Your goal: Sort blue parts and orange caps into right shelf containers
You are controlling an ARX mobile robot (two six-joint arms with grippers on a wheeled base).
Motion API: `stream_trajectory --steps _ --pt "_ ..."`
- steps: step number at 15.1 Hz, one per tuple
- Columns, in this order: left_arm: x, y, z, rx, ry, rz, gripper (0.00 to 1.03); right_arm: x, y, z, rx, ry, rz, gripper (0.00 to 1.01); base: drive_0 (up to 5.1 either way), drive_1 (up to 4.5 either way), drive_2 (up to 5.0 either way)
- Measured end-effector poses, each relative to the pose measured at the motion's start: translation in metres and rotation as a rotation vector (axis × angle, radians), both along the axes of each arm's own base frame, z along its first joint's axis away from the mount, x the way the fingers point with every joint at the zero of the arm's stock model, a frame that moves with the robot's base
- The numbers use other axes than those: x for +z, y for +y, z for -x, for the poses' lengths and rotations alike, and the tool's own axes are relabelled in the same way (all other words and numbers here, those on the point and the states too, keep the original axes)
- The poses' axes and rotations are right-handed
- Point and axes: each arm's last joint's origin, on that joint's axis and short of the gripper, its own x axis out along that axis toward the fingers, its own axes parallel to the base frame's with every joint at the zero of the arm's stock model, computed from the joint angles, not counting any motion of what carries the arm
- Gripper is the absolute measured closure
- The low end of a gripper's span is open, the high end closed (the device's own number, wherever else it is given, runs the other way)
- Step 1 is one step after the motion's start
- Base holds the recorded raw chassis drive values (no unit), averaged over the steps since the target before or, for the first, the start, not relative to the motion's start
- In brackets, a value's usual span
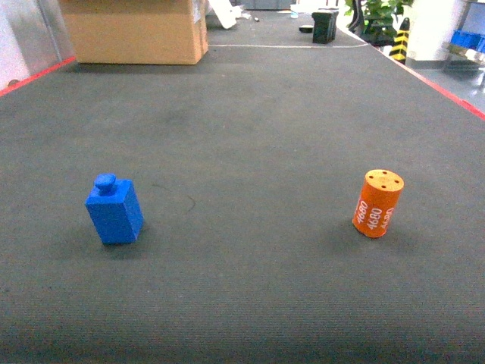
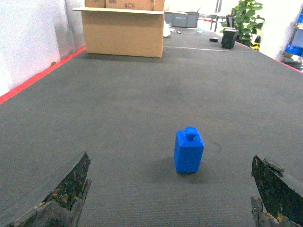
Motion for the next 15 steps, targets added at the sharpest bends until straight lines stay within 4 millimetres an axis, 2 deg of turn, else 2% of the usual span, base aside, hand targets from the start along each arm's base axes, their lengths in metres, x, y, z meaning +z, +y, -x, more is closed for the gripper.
stream_trajectory --steps 13,15 --pt "0.0000 0.0000 0.0000 0.000 0.000 0.000 0.05 0.0000 0.0000 0.0000 0.000 0.000 0.000 0.03 0.0 0.00 0.0" --pt "-0.0032 -0.0059 -0.0043 0.147 0.074 -0.032 0.05 -0.0045 0.0029 -0.0023 -0.086 0.091 -0.020 0.03 0.0 0.00 0.0"
